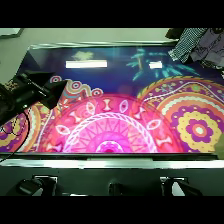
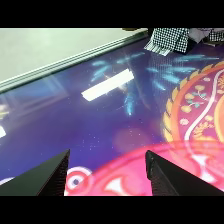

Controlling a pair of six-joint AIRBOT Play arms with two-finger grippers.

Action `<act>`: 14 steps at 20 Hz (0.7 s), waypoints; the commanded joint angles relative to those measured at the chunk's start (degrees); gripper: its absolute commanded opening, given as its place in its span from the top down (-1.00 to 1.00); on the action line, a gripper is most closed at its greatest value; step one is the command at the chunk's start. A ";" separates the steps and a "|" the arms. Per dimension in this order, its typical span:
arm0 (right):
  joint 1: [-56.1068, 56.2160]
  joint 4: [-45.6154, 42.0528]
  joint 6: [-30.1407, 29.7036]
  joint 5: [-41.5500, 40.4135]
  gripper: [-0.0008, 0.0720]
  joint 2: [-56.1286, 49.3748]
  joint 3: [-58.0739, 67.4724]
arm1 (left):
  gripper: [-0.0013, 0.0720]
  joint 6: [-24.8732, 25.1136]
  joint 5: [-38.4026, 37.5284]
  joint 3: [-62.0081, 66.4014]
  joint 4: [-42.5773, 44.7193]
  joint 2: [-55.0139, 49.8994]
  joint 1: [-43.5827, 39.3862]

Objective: Fold the clothes and pants, and hang the long-sleeved shirts on hangers.

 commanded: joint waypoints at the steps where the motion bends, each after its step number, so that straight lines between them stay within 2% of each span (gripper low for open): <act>1: -5.40 0.20 1.81 -5.16 0.93 -3.67 4.59 | -0.48 0.07 0.04 -0.02 0.02 -0.72 0.02; 8: -15.61 2.43 3.89 -8.13 0.93 -7.67 8.20 | -0.48 0.07 0.07 -0.02 0.02 -1.11 0.02; 14: -27.67 17.11 2.58 -10.56 0.92 -8.81 8.17 | -0.48 0.07 0.02 -0.02 0.02 -3.23 0.02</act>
